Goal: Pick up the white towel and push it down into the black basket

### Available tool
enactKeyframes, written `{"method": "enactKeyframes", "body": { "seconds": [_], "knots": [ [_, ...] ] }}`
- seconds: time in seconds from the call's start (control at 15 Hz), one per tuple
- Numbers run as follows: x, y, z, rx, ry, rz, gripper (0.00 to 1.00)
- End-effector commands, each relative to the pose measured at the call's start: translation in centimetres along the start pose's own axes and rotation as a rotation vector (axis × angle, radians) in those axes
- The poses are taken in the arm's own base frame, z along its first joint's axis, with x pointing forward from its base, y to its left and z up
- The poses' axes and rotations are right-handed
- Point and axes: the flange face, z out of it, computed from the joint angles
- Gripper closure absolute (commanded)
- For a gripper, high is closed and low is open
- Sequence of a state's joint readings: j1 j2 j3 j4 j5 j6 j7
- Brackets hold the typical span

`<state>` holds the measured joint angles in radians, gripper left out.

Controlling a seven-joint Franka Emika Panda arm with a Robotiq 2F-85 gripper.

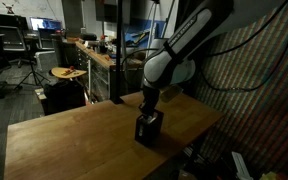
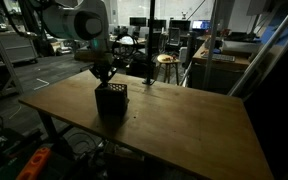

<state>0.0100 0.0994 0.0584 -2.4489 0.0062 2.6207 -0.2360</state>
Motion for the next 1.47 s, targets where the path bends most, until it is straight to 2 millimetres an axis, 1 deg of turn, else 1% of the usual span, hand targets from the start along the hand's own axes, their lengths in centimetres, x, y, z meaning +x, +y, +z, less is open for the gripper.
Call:
{"method": "enactKeyframes", "body": {
  "seconds": [0.0,0.53,1.13,1.4],
  "knots": [
    [-0.4,-0.1,-1.2,-0.013,0.025,0.013,0.92],
    [0.2,-0.3,-1.7,-0.021,0.031,-0.006,0.92],
    [1.9,-1.1,-2.6,-0.047,0.042,-0.062,0.92],
    [2.2,-1.2,-2.5,-0.045,0.047,-0.070,0.92]
  ]
}}
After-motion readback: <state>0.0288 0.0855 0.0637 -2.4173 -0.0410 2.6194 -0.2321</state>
